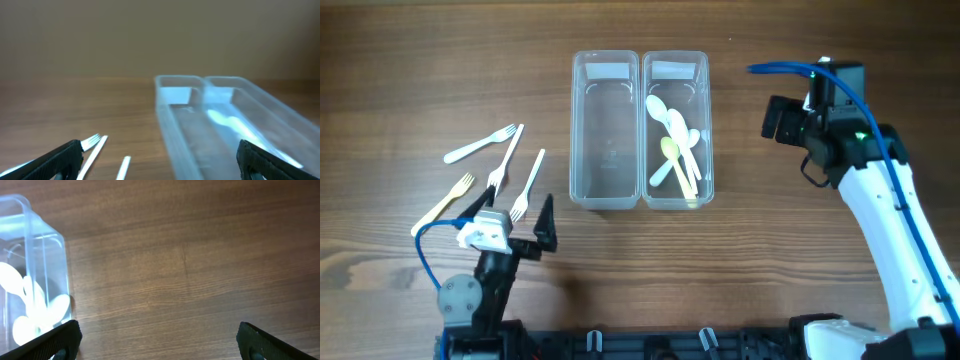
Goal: Pack container
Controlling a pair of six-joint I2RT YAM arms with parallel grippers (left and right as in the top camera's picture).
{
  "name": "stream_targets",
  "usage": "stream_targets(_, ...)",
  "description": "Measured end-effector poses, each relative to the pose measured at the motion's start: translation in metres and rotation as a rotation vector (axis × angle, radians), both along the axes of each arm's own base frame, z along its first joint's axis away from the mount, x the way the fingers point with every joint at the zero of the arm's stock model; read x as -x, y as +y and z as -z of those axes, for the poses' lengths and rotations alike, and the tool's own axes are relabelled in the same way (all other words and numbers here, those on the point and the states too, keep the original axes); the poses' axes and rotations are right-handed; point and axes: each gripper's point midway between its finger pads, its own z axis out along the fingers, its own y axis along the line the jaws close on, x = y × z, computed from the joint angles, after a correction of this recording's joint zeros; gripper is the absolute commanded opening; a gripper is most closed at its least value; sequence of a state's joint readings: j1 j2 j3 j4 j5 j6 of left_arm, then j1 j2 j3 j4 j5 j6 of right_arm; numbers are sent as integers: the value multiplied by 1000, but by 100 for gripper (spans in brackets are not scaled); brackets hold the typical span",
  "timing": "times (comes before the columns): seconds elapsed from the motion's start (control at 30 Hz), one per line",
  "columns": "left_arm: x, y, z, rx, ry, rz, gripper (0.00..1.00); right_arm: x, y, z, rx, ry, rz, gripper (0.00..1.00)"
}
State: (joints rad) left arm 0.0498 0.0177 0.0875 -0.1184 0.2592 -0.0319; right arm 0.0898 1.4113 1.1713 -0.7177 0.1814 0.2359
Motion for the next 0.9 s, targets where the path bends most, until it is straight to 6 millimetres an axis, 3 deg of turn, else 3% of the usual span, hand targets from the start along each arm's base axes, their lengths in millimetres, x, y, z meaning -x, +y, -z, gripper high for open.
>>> stream_targets(0.07,7,-4,-23,9,-2,21,100,-1,0,4,1,11,0,100)
stream_targets(0.13,16,-1,-59,18,4,1,100,-1,0,6,2,16,0,100)
stream_targets(0.23,25,12,-94,32,148,-85,100,-1,0,6,2,16,1,100)
stream_targets(0.33,22,23,-132,27,340,-150,100,-1,0,6,4,16,2,100)
stream_targets(0.43,10,26,-139,23,577,-168,100,-1,0,6,5,18,1,100)
stream_targets(0.53,-23,28,-123,18,745,-167,100,-1,0,6,6,18,-1,100)
stream_targets(0.63,-49,29,-82,11,915,-167,100,-1,0,6,6,19,-1,100)
stream_targets(0.77,-73,24,-27,-28,1107,-97,78,-1,0,7,6,19,-1,100)
stream_targets(0.9,-84,11,11,-42,1224,29,68,-1,0,7,6,19,-1,100)
